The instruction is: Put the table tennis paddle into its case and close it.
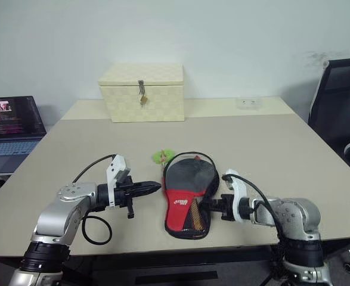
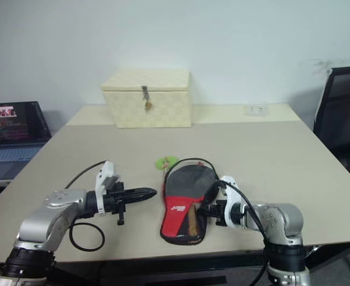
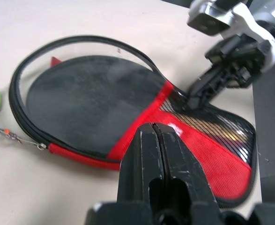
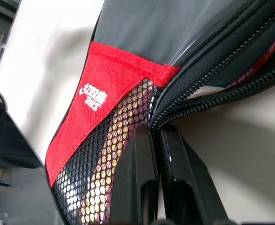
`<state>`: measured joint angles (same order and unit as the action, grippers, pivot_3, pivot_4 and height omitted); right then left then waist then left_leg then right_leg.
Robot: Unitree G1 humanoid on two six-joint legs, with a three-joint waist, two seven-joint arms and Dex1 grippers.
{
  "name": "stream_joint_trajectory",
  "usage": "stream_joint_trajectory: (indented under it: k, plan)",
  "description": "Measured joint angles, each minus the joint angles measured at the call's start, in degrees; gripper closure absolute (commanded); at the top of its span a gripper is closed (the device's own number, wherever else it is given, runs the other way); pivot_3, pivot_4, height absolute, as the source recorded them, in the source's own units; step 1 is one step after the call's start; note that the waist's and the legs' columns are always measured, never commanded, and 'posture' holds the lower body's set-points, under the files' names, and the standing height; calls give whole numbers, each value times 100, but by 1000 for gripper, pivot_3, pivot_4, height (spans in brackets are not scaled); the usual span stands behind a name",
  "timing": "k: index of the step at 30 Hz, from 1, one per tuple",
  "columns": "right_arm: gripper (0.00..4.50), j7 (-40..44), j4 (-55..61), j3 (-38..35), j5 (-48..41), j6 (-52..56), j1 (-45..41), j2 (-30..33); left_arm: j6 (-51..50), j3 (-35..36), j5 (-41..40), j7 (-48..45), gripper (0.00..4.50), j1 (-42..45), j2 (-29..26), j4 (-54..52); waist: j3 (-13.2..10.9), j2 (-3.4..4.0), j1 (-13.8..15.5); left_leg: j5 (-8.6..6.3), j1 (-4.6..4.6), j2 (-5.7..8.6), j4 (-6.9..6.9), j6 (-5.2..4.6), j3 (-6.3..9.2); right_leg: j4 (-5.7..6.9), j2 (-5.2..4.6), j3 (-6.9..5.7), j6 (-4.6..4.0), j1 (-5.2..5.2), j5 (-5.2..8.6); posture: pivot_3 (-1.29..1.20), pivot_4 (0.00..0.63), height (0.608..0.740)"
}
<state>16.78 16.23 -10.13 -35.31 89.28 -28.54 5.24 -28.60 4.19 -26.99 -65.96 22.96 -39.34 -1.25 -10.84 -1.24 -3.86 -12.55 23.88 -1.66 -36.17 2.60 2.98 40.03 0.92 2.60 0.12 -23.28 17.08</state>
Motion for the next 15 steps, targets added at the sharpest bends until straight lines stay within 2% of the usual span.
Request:
stream_joint_trajectory:
  k: [6, 15]
  plan:
    - [4484, -29, 381, 49, -12, 264, 165, -46, -8, -50, 0, -99, 4500, 0, 0, -2, 0, 0, 8, 0, 0, 2, 1, 0, 0, -3, 0, -2, 4, 0, 2, 0, 150, 740]
    - [4484, 397, 369, 661, -100, -7, 188, 480, -59, -51, 0, -105, 4500, -18, -33, -51, 0, 0, 7, 0, -2, 3, 4, 0, -2, -5, 1, -3, 8, 0, 5, 0, 150, 740]
